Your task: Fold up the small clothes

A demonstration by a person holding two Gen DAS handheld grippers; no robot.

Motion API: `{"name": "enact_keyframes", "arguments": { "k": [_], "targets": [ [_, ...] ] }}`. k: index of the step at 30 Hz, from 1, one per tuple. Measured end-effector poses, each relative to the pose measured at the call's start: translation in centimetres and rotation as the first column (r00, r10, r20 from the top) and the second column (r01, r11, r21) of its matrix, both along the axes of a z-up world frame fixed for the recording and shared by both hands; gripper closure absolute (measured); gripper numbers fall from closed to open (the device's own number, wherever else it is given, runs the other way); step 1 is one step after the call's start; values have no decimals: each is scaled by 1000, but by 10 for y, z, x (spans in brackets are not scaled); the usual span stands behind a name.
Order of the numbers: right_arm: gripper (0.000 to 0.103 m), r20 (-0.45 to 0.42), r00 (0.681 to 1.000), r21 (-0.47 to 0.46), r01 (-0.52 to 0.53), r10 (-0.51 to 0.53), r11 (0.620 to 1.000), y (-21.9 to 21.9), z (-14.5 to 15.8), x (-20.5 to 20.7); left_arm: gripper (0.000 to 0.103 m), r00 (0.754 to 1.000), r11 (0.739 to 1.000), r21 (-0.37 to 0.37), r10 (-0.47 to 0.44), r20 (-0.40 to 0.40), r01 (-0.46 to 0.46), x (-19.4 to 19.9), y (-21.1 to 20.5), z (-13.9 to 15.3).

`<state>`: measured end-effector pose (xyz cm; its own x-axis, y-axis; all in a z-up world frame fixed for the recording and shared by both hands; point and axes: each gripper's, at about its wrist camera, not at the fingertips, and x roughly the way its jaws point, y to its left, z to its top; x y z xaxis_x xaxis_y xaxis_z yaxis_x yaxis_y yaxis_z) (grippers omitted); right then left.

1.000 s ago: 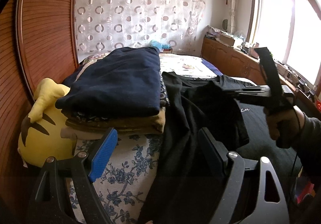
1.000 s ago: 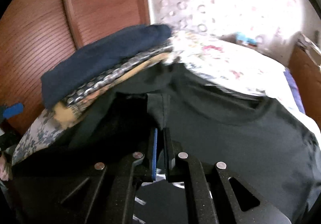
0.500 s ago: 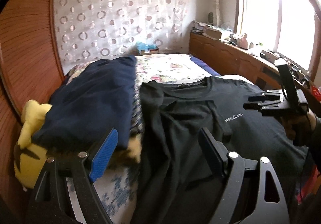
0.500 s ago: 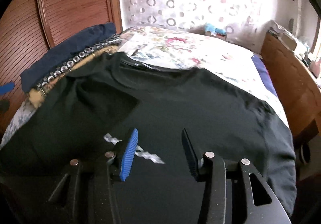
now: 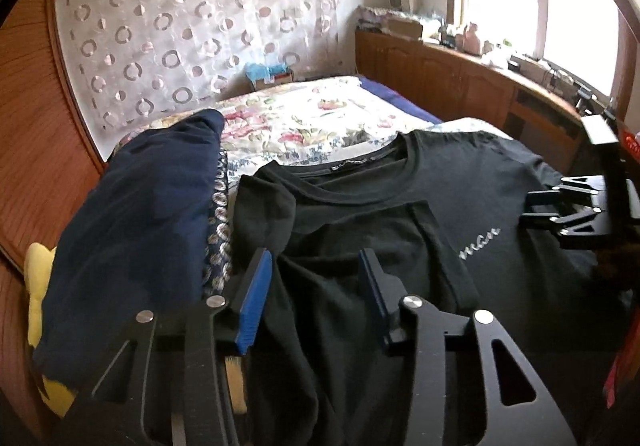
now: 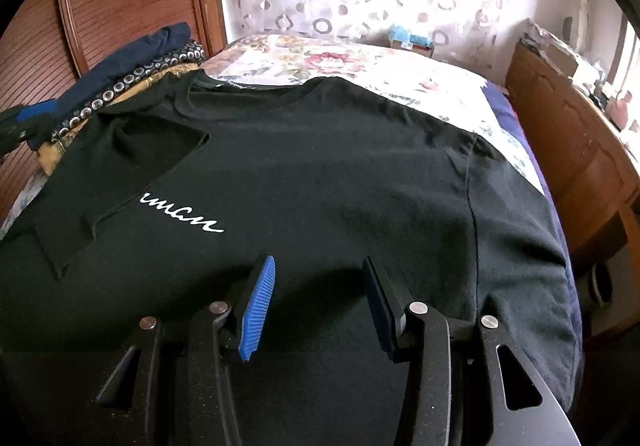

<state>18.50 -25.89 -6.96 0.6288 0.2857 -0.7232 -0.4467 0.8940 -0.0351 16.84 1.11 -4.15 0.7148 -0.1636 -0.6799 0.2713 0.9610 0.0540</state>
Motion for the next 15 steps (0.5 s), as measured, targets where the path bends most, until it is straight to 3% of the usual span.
{"name": "enact_keyframes", "arguments": {
  "k": [6,10,15],
  "targets": [
    [55,5,1000,0,0,0,1000,-4,-2,-7,58,997,999,41,13,-77,-10,38,-5,-13],
    [55,8,1000,2,-1,1,1000,-7,-3,-7,58,992,990,141,43,-118,-26,54,-13,-24],
    [55,8,1000,2,-3,3,1000,-9,-3,-3,68,989,975,219,65,-131,-35,63,-13,-31]
  ]
}}
